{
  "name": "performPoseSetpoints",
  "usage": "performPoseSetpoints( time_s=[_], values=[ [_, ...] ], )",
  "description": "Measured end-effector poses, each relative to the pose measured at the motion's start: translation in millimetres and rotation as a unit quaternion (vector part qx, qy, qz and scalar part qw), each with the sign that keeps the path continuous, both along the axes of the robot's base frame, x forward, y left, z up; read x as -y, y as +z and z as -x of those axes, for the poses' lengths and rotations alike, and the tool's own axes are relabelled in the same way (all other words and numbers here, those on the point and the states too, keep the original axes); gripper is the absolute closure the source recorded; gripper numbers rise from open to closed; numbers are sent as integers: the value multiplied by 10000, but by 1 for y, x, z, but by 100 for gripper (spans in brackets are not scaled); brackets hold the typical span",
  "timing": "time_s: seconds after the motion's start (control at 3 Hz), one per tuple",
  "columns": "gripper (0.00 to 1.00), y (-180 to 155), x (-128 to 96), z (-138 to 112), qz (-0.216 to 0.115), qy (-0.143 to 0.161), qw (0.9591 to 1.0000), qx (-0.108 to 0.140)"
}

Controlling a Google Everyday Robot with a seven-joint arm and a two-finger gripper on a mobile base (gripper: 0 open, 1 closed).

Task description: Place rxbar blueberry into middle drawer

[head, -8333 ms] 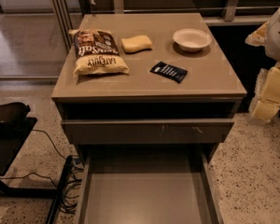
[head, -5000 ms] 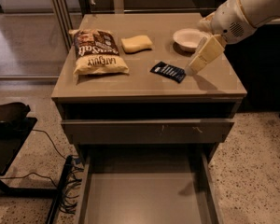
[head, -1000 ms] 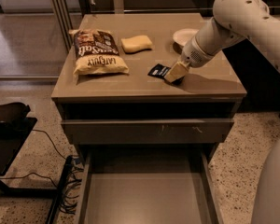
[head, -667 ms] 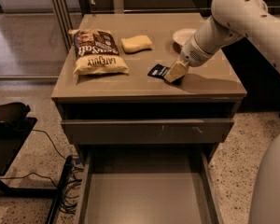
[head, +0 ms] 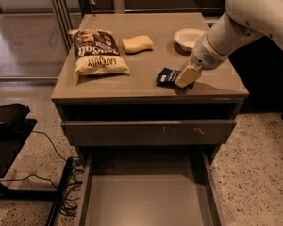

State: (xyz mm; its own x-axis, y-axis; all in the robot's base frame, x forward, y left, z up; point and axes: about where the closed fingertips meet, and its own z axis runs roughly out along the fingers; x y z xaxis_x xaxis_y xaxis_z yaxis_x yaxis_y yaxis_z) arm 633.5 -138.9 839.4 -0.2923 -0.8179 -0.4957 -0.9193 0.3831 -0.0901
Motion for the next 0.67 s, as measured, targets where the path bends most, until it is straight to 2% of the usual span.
performPoseSetpoints(
  time_s=[0.33, 0.67],
  values=[
    [100, 15, 17, 36, 34, 70, 9998, 195],
    [100, 15, 36, 72, -23, 30, 9994, 358]
  ],
)
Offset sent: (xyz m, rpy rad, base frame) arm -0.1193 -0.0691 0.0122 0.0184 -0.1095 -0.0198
